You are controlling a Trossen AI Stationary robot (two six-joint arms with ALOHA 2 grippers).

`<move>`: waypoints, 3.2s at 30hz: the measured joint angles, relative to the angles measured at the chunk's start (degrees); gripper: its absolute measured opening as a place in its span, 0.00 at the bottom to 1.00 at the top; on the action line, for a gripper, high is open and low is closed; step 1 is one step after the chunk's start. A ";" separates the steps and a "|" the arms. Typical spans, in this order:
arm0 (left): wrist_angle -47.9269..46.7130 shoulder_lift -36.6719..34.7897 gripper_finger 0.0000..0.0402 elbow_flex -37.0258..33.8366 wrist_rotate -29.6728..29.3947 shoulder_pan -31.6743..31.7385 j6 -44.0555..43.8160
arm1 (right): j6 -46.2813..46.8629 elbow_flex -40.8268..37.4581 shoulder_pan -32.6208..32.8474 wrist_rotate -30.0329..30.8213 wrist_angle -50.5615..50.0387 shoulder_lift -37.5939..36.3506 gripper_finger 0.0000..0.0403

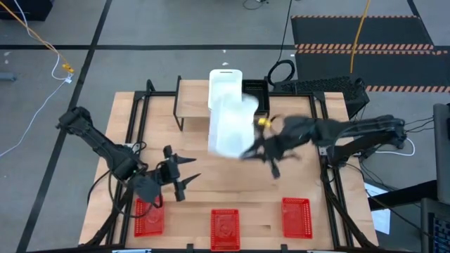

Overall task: Stack baskets on shelf by color
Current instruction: Stack the white bin on the stacked white bins on the shelf

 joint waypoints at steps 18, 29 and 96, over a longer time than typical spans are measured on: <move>1.00 1.06 0.52 -7.51 5.87 9.67 -4.03 | -6.49 19.36 -31.38 -22.53 -19.64 17.78 0.02; 0.68 1.06 0.52 -9.22 6.09 10.59 -7.26 | -17.23 19.45 -33.67 -24.76 -22.87 18.96 0.02; -5.11 1.06 0.52 -9.15 6.06 13.27 -13.40 | -25.03 19.39 -35.59 -27.74 -27.92 22.10 0.04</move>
